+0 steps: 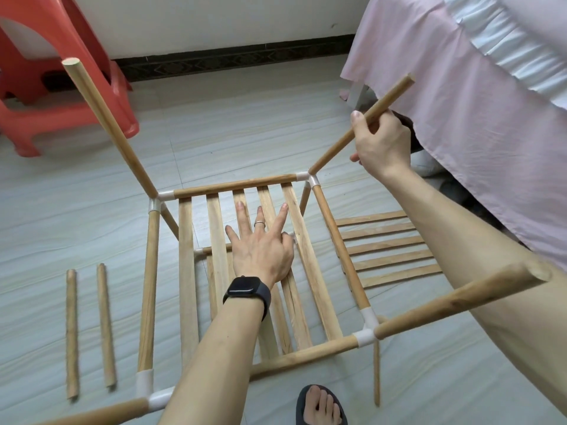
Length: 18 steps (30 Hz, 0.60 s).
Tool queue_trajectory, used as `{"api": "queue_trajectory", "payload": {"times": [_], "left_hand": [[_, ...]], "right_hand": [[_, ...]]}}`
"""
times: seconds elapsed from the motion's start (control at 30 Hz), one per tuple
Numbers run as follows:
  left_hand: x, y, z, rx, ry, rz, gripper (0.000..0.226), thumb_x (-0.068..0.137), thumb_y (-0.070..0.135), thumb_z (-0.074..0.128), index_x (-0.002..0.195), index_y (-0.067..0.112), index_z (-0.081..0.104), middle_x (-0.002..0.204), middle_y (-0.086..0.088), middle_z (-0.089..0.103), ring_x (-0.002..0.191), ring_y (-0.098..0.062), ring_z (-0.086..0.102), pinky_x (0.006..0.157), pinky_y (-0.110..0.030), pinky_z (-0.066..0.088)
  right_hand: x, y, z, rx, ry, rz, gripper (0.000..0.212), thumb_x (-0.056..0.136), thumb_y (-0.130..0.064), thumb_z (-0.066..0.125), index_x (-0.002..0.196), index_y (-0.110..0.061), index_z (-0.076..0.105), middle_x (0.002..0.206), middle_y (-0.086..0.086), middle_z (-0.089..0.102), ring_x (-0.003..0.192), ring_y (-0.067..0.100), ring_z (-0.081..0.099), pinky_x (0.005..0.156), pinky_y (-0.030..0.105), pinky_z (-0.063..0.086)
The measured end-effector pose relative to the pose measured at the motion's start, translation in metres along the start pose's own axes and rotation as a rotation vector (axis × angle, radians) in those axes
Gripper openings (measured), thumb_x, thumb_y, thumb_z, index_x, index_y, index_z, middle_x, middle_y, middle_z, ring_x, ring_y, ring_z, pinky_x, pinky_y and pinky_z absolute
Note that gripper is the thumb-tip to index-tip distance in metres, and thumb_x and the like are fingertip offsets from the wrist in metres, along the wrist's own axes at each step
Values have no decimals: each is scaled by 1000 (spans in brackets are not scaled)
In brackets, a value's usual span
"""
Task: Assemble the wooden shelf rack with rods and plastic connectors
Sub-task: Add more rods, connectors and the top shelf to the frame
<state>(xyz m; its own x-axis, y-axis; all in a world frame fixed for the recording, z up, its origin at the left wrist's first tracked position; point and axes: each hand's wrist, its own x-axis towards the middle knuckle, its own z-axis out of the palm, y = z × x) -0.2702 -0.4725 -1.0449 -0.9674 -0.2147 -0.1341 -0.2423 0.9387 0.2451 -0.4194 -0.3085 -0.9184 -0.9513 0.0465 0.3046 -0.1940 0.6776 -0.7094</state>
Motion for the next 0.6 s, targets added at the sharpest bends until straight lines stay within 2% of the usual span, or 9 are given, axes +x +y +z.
{"api": "queue_trajectory", "payload": {"times": [0.07,0.17,0.27,0.37,0.47,0.53,0.6], "left_hand": [[0,1,-1,-1,-3,-5,62,101,46,18,157,47,-9,168,-12,12,151,-37,-25,119,-67,3],[-2,1,-3,2,-13,-2,63,101,45,19,157,47,-9,168,-12,13,151,-37,-25,119,-67,3],[-3,1,-3,15,-15,2,63,101,45,18,157,47,-10,168,-13,15,150,-38,-25,119,-68,4],[-4,1,-4,22,-13,2,63,101,46,18,157,46,-10,168,-12,14,150,-38,-25,118,-68,4],[-4,3,-4,12,-13,0,63,101,45,19,156,47,-10,168,-11,14,150,-38,-26,119,-68,3],[-3,3,-4,4,-12,-5,63,100,45,19,156,47,-10,168,-11,14,150,-37,-27,119,-68,2],[-2,3,-4,4,-13,-7,63,100,45,19,156,47,-11,168,-11,14,150,-37,-27,119,-68,2]], "right_hand": [[6,-10,-3,-66,-89,-75,38,99,-54,51,92,-17,60,74,-4,69,52,8,70,53,22,54],[16,-24,-4,-219,-194,-154,39,95,-61,51,91,-23,62,82,-5,72,70,13,73,73,38,60],[23,-30,0,-276,-211,-161,39,94,-62,52,91,-25,63,88,-3,72,83,21,73,81,45,60],[29,-24,2,-227,-197,-112,42,96,-59,52,94,-20,67,92,1,73,86,24,73,85,45,59],[31,-15,-2,-164,-177,-99,45,96,-58,53,107,-17,69,90,1,73,88,22,71,89,40,56],[30,-13,0,-152,-179,-112,45,96,-58,53,112,-18,68,88,-3,70,90,18,68,84,33,51],[31,-16,1,-141,-218,-95,41,97,-56,53,109,-19,67,92,-6,67,93,16,63,82,31,45]]}}
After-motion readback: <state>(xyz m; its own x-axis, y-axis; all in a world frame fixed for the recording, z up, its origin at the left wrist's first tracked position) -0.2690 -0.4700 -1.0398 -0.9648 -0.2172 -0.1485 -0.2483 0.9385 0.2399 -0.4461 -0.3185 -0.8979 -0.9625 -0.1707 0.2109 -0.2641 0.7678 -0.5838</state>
